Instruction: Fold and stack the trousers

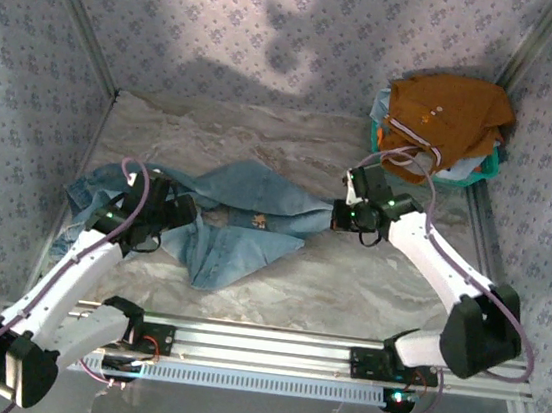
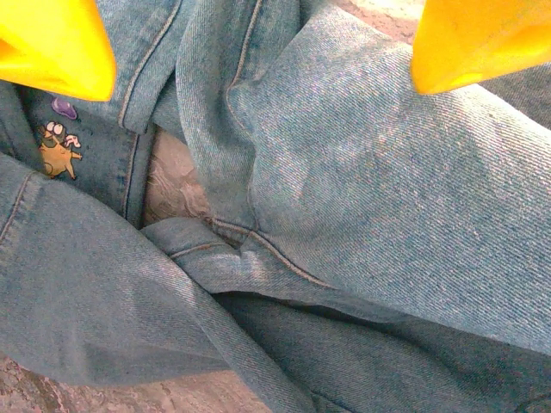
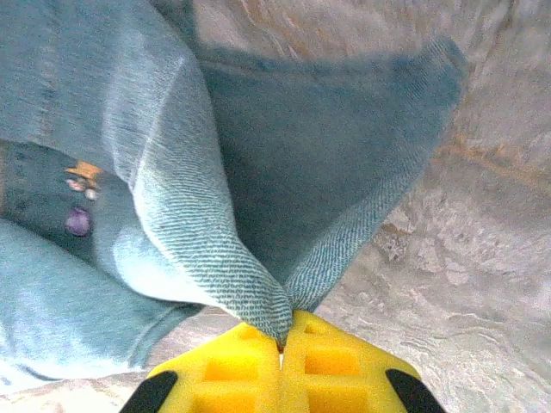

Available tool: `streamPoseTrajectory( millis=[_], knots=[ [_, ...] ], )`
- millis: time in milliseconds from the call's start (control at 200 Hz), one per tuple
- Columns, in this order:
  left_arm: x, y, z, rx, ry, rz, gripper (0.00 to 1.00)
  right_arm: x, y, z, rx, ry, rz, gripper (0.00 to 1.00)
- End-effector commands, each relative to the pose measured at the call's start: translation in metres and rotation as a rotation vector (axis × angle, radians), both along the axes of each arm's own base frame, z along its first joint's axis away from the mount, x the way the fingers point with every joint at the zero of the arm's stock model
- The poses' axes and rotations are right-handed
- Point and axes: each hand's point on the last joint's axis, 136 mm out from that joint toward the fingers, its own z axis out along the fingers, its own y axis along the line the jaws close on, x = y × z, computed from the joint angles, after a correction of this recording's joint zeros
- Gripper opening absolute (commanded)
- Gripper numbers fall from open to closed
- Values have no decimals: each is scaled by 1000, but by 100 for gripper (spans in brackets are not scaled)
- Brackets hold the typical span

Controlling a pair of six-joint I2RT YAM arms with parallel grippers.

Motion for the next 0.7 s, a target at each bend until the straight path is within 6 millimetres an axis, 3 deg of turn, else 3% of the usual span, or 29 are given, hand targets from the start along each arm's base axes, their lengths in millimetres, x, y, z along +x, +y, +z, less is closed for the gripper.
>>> streamPoseTrajectory(
  millis=[0,140,245,485,695],
  knots=[
    [-1,1,16,14,-27,-17,88,9,2,83,-26,-206,-23,0],
    [-1,4,25,18,-60,-5,88,17,2,160,-29,-408,-49,0],
    [0,5,30,20,-72,-3,88,18,0,183,-31,-466,-68,0],
    [7,1,32,18,-76,-10,88,31,2,172,-62,-438,-68,0],
    [15,1,38,38,-84,-13,88,91,3,154,-29,-360,-91,0]
  ],
)
